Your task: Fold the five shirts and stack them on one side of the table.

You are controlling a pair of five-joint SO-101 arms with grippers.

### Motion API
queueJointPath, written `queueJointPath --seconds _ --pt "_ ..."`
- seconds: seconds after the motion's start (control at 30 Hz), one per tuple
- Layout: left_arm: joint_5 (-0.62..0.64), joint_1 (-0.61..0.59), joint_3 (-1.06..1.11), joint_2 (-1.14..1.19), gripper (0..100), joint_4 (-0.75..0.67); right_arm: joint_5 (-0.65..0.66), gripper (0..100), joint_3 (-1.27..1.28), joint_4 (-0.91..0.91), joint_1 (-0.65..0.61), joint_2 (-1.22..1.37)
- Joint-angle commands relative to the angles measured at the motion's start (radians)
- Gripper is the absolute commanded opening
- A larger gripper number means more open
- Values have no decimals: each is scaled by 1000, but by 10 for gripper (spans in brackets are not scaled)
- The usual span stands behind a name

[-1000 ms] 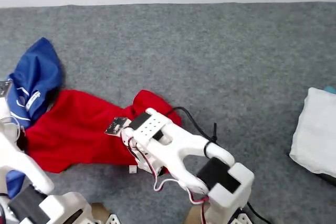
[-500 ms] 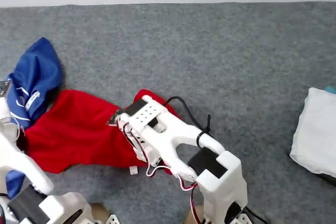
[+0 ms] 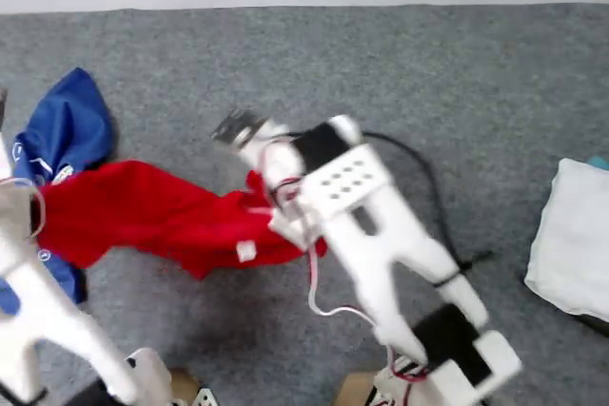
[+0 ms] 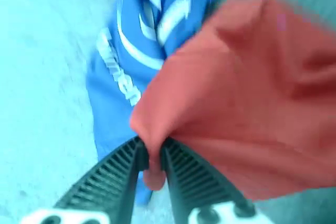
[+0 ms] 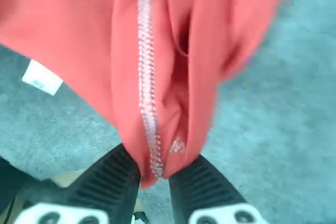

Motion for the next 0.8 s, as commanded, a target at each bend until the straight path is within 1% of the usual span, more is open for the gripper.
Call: queueJointPath --seconds 0.0,0.17,0.3,0.37,0.5,0.63,0.77 --pt "123 91 -97 -104 6 3 11 10 -94 24 114 -143" --pt "253 210 -203 -147 6 2 11 10 -186 16 231 -239" --pt "298 287 -374 -146 6 -3 11 10 -319 13 295 -257" --pt "304 328 -470 -146 6 -28 11 10 -399 13 317 -257" --pt "301 391 -636 -146 6 -120 14 10 -571 12 358 -257" --pt "296 404 -727 -146 6 -233 51 10 -707 -19 412 -260" --pt "247 402 -783 -150 6 -302 71 10 -784 -51 492 -265"
